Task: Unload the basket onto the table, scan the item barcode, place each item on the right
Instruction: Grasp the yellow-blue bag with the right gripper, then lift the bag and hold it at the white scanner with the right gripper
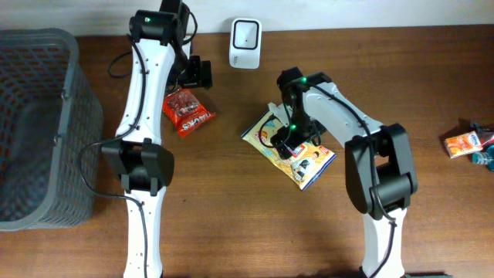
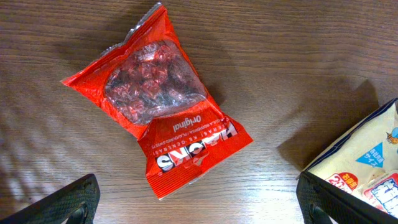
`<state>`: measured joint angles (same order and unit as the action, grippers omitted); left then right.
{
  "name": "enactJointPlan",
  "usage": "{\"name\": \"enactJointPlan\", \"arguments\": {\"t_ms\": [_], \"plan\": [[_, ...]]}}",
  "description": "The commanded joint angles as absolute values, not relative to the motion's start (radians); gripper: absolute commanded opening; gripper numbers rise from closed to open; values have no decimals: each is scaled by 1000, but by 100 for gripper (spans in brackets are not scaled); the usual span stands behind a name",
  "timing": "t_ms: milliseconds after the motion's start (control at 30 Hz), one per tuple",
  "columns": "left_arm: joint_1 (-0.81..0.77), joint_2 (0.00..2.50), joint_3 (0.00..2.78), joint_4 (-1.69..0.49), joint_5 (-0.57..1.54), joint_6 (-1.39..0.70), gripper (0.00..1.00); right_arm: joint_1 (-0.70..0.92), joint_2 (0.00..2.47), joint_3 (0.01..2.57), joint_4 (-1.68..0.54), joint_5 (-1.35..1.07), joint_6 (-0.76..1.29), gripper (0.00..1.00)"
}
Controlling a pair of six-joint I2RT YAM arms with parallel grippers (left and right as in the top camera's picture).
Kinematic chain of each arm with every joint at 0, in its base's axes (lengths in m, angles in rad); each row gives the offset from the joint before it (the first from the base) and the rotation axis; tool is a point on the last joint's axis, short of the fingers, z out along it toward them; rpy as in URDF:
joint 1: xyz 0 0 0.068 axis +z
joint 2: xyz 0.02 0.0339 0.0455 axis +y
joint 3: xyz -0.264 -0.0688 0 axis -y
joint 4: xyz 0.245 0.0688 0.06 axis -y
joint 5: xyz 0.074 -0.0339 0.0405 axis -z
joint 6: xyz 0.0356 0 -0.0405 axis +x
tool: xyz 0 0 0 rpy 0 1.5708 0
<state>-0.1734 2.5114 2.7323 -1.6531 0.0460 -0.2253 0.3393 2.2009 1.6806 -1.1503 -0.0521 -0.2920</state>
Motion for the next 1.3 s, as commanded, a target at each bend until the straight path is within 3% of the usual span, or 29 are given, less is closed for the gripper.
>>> {"name": "enactJointPlan", "arguments": {"t_ms": [0, 67, 133, 267, 467, 533, 767, 1267], "plan": [[-171, 2489, 2732, -1655, 53, -219, 99, 340, 2241, 1673, -1151, -10, -298, 75], [-171, 2489, 2732, -1655, 33, -219, 99, 340, 2242, 1673, -1151, -10, -273, 55], [-171, 2489, 2732, -1655, 26, -219, 99, 340, 2242, 1673, -1151, -10, -253, 28], [-171, 2489, 2732, -1654, 26, -220, 99, 340, 2239, 1679, -1159, -18, -154, 5], [-171, 2489, 2732, -1645, 9, -220, 99, 320, 2237, 1827, -1289, -209, -141, 4], [-168, 2489, 2732, -1639, -26, -220, 99, 278, 2237, 1933, -1384, -400, -158, 4], [-131, 2489, 2732, -1605, -26, -247, 99, 163, 2238, 2024, -1680, -932, -644, 4], [-18, 2489, 2732, -1474, -23, -314, 99, 255, 2238, 2014, -1699, -1256, -768, 4]]}}
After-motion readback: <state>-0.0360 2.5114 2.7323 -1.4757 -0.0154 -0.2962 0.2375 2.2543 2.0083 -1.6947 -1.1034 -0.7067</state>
